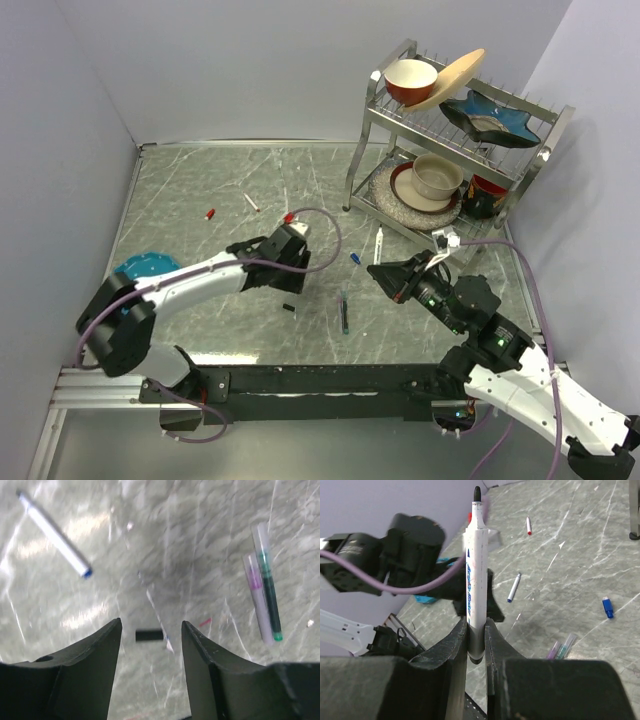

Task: Insert the pens into the pen caps

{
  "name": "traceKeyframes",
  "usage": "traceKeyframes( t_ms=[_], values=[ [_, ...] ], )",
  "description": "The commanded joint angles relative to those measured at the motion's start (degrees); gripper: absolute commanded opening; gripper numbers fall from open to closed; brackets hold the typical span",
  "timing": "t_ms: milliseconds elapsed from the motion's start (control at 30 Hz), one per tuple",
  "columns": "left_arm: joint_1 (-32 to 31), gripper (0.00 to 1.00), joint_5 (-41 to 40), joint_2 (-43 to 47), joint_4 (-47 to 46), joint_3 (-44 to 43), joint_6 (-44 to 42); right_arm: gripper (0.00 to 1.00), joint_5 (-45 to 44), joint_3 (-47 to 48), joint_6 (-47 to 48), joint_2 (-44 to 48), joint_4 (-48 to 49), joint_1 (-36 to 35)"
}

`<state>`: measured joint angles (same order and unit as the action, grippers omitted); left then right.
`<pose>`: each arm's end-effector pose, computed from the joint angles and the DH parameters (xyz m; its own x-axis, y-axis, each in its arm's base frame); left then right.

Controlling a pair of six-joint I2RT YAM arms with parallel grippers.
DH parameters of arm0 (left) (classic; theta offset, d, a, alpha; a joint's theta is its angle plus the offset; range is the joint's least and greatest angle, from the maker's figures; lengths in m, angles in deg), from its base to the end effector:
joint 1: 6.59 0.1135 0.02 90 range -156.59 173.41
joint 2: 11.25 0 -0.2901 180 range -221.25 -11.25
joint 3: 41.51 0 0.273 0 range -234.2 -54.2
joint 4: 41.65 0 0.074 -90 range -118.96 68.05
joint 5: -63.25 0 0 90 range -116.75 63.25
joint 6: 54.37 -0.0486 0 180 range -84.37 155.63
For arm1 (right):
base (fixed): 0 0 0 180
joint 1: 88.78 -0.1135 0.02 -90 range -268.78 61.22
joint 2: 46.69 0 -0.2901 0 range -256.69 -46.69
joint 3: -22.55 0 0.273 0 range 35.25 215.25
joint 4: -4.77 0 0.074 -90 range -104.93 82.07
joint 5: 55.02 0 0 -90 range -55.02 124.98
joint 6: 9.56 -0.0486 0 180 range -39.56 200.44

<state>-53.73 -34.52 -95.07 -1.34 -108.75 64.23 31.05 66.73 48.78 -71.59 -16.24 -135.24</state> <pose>0.2205 -0.2280 0.2217 -0.8239 0.1905 -0.5338 0.3208 0.9332 -0.1621 0.0968 0.0970 0.3221 -0.3725 0.3682 -0.8519 -0.5645 0.6387 0.5229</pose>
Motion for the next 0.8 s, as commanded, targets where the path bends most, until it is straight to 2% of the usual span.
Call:
traceKeyframes(
  t_ms=[0,167,367,767],
  values=[
    [0.03,0.55,0.74,-4.16,3.23,-3.64,-7.59,0.00,-1.79,0.94,1.25,1.96,-0.47,0.14],
    [0.73,0.54,1.97,-4.78,1.48,-2.32,-8.47,0.00,-2.93,1.47,1.95,4.51,-2.23,0.23],
    [0.82,0.49,3.29,-9.09,2.00,-1.97,-6.63,0.00,-3.64,2.09,2.65,5.66,-3.20,0.14],
    [0.73,0.54,7.24,-9.88,1.47,0.40,-5.66,0.00,-2.67,2.09,1.78,6.89,-3.37,0.23]
  ],
)
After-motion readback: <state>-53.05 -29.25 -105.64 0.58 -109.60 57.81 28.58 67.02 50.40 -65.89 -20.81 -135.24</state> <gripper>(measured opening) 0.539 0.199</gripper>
